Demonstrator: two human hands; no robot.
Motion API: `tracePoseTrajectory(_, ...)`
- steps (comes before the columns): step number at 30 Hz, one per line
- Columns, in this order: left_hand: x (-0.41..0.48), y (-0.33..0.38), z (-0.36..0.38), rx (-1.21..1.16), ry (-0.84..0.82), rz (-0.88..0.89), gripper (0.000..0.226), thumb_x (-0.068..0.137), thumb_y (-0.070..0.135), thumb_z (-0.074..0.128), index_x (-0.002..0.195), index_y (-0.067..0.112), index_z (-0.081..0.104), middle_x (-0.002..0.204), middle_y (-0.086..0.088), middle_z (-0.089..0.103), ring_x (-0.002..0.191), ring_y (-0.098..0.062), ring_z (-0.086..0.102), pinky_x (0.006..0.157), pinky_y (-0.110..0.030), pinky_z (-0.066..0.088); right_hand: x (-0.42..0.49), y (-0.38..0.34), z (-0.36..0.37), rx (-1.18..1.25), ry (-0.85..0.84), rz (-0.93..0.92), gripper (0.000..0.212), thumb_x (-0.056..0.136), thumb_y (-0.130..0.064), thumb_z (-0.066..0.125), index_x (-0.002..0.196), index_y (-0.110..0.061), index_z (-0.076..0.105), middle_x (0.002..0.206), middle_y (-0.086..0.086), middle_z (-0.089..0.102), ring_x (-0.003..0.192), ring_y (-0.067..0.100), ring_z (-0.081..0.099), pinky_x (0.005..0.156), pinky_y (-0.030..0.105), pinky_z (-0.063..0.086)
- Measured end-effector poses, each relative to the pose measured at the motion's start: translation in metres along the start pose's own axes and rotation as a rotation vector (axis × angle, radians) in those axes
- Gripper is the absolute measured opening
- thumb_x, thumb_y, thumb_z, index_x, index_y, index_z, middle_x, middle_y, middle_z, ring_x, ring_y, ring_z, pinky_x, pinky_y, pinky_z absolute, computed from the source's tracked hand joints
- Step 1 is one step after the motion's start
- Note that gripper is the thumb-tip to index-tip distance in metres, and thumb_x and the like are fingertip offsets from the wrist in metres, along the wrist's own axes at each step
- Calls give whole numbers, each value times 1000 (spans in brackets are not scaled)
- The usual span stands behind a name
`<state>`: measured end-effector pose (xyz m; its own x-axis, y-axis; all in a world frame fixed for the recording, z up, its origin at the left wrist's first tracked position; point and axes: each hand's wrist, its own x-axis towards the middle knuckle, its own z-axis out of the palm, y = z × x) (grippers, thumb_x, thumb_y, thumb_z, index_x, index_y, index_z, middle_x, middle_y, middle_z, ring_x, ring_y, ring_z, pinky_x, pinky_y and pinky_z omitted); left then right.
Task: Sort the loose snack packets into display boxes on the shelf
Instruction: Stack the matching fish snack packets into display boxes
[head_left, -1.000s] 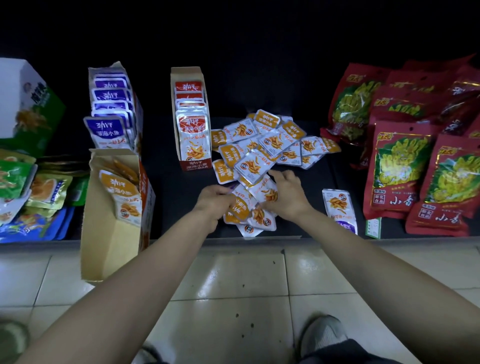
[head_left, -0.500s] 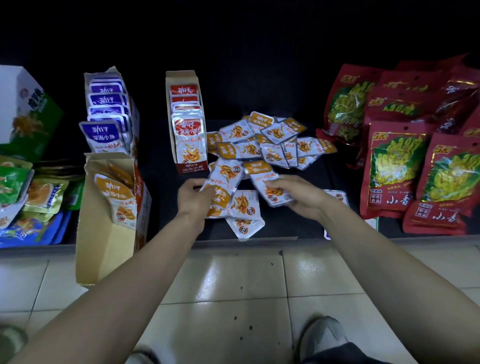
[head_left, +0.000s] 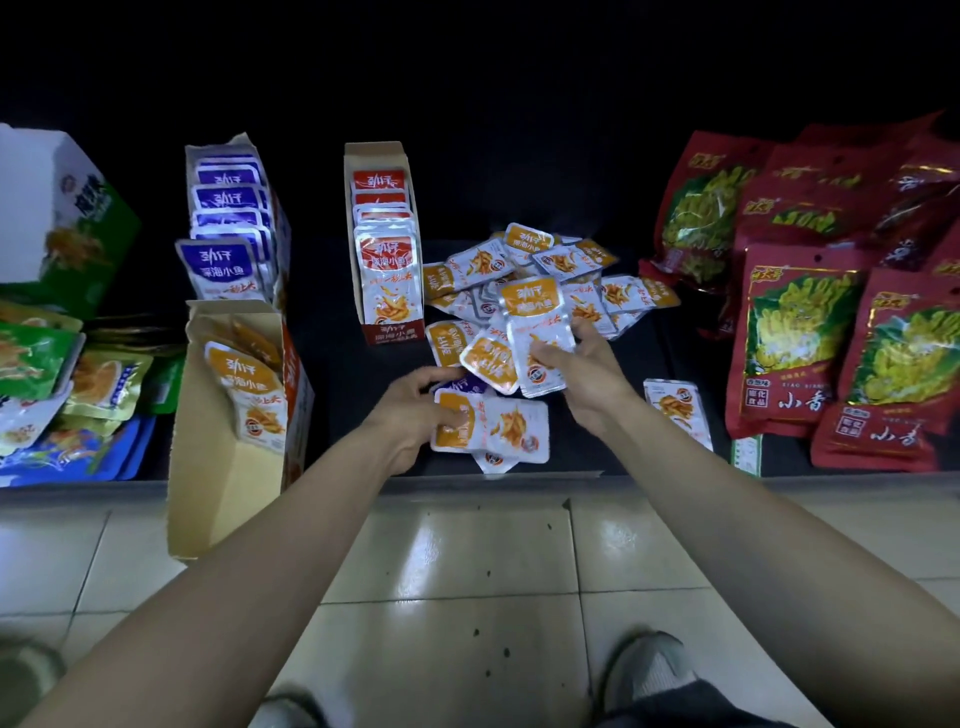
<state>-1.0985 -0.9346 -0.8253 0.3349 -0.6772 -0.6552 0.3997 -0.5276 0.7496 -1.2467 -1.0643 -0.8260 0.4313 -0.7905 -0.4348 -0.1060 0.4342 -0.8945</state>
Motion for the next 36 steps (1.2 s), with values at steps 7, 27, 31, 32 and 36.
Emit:
tracePoseTrajectory(7, 8, 8, -13, 65, 204, 148, 23, 83, 1, 73, 99, 14, 64, 93, -11, 70, 73, -17, 66, 58, -24, 54, 2, -15, -30, -274, -432, 55, 44, 83, -9, 74, 123, -6, 58, 117, 9, 68, 109, 22, 65, 94, 35, 52)
tracePoseTrajectory(27, 13, 2, 29, -249, 90, 179, 14, 94, 0, 58, 97, 12, 65, 94, -9, 71, 83, -23, 69, 74, -35, 57, 10, -2, 11, -544, -390, -163, 40, 96, -2, 50, 134, -13, 55, 127, 3, 58, 118, 17, 56, 101, 28, 45)
tracePoseTrajectory(31, 20, -1, 18, -203, 214, 158, 9, 94, 4, 60, 98, 11, 64, 98, -9, 71, 87, -22, 69, 73, -32, 57, 47, -11, -3, -1074, -119, -398, 53, 98, -13, 51, 149, -17, 36, 156, 5, 29, 145, 19, 21, 119, 34, 15)
tracePoseTrajectory(32, 20, -2, 18, -189, 220, 157, 10, 94, 5, 60, 102, 9, 63, 99, -9, 71, 87, -22, 70, 72, -31, 57, 52, -8, -4, -1190, -133, -374, 57, 99, -19, 50, 152, -21, 29, 160, 3, 21, 148, 18, 14, 119, 40, 10)
tracePoseTrajectory(36, 25, -2, 19, -138, 248, 167, 9, 94, 5, 61, 101, 7, 64, 99, -11, 71, 86, -22, 70, 71, -30, 57, 47, 14, -1, -1346, -112, -475, 38, 95, -30, 53, 132, -21, 54, 136, 3, 48, 131, 24, 37, 105, 36, 20)
